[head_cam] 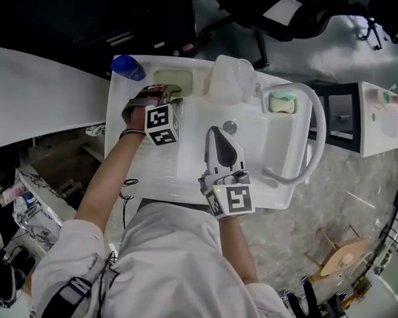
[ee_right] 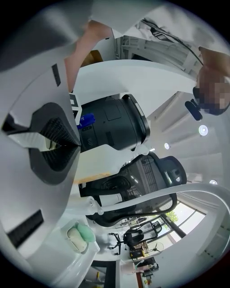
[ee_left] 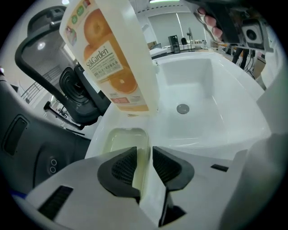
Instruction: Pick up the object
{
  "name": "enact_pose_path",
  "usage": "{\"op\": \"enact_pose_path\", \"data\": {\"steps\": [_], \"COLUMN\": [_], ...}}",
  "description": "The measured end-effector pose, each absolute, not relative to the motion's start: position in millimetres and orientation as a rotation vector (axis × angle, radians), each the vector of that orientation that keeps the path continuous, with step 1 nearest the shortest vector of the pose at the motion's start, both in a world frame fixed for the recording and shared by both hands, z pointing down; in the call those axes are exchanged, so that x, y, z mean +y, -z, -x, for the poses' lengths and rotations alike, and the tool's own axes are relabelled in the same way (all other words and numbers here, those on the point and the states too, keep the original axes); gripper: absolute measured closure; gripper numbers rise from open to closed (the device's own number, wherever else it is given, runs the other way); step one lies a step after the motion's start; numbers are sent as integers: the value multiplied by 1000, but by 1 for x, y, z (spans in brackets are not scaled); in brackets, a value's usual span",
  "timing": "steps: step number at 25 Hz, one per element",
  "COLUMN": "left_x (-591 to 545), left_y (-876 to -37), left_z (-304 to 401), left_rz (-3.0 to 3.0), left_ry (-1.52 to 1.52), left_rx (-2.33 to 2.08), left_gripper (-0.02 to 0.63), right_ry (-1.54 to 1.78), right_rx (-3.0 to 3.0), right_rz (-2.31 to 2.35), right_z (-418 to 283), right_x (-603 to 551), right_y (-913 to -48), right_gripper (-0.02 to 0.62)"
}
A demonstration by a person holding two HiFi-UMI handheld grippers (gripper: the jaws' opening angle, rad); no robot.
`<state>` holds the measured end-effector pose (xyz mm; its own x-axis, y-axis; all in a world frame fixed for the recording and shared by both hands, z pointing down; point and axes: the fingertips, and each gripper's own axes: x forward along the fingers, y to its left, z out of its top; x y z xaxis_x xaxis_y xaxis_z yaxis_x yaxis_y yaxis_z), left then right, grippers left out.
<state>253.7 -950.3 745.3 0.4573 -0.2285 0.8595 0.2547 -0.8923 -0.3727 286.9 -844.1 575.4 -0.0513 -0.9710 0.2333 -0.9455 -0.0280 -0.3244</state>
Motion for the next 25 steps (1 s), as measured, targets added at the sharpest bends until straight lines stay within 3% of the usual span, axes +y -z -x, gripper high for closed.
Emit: {"op": "enact_pose_path", "data": {"steps": [12, 25], "left_x": [-944, -927], "left_y": [-731, -660], "left_z": [-260, -248], "left_rz": [2243, 2431], "left_ry": [1373, 1202], "left_rx": [-15, 149], "left_gripper": [541, 543], "right_ry": [599, 523], "right_rx": [2192, 2203], "right_rz": [2116, 2121], "right_z": [-285, -271], "right_x": [-833, -812], "right_y": [-570, -541], "right_gripper": [591, 591]}}
